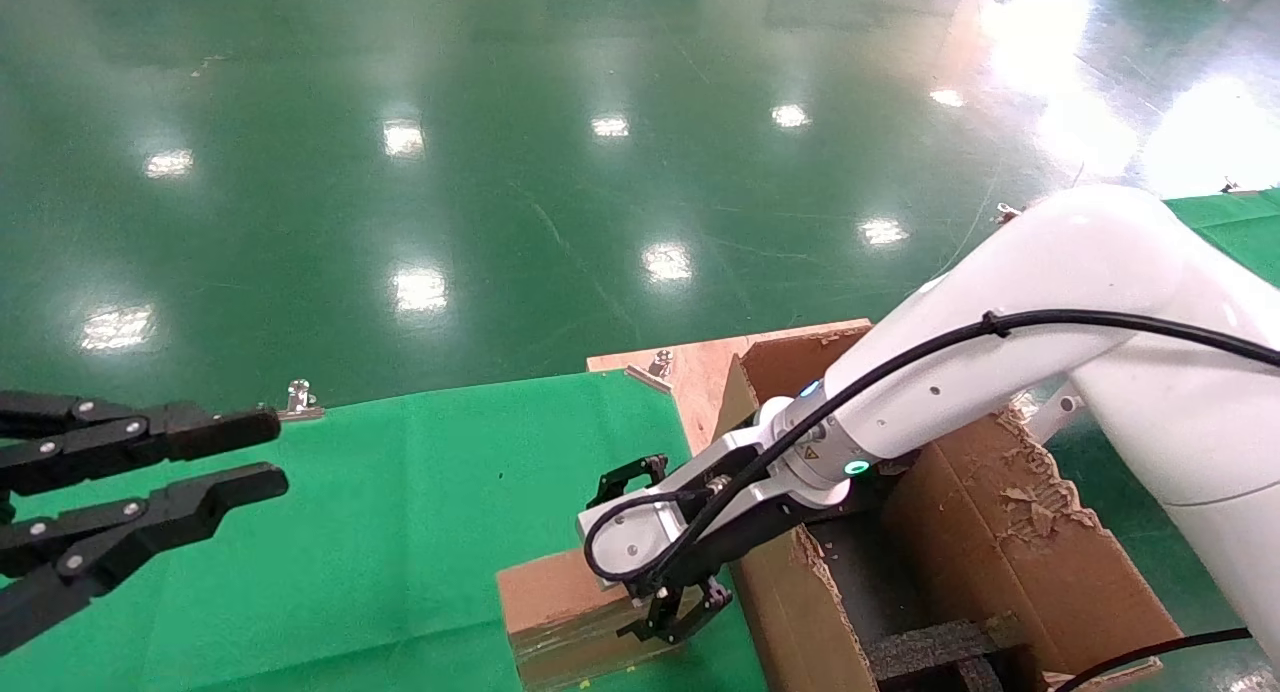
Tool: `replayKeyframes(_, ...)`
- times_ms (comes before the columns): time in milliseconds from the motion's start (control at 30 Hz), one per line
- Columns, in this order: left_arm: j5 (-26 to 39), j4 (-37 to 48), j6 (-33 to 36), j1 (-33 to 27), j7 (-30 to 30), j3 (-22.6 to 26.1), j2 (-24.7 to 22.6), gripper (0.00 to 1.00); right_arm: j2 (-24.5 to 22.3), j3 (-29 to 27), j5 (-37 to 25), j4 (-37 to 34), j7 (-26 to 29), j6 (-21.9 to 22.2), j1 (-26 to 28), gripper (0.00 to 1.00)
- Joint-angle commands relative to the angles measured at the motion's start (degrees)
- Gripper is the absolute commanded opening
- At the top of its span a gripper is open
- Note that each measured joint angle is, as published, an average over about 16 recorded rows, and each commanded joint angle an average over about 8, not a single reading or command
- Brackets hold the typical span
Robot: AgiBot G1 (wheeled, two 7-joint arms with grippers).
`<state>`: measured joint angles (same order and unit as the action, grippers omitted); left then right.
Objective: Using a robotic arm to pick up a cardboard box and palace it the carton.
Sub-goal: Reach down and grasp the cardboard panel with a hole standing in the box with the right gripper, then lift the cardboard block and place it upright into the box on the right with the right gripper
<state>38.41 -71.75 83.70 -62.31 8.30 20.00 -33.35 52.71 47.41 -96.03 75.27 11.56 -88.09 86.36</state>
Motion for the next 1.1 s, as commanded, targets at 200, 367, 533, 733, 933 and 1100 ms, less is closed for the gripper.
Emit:
replayKeyframes(200, 0.0, 0.0, 0.0, 0.0, 0.0, 0.0, 0.0, 1.0, -0.1, -0.1, 0.0, 0.0, 0.0, -0.1, -0.1, 0.0)
replayKeyframes(367, 0.0, 0.0, 0.0, 0.0, 0.0, 0.0, 0.0, 1.0, -0.1, -0.1, 0.1, 0.0, 0.0, -0.1, -0.1, 0.0)
replayKeyframes(533, 0.0, 0.0, 0.0, 0.0, 0.0, 0.0, 0.0, 1.0, -0.1, -0.1, 0.1, 0.1, 0.0, -0.1, -0.2, 0.0)
replayKeyframes(733, 0.0, 0.0, 0.0, 0.0, 0.0, 0.0, 0.0, 1.0, 0.0, -0.2, 0.4, -0.2, -0.2, -0.1, 0.0, 0.0)
replayKeyframes(933, 0.0, 0.0, 0.0, 0.0, 0.0, 0.0, 0.0, 1.0, 0.1, -1.0, 2.8, -2.1, -1.6, -0.7, 2.4, 0.0)
replayKeyframes(1100, 0.0, 0.0, 0.0, 0.0, 0.0, 0.0, 0.0, 1.0, -0.1, -1.5, 6.1, -5.7, -4.2, -2.1, 7.3, 0.0)
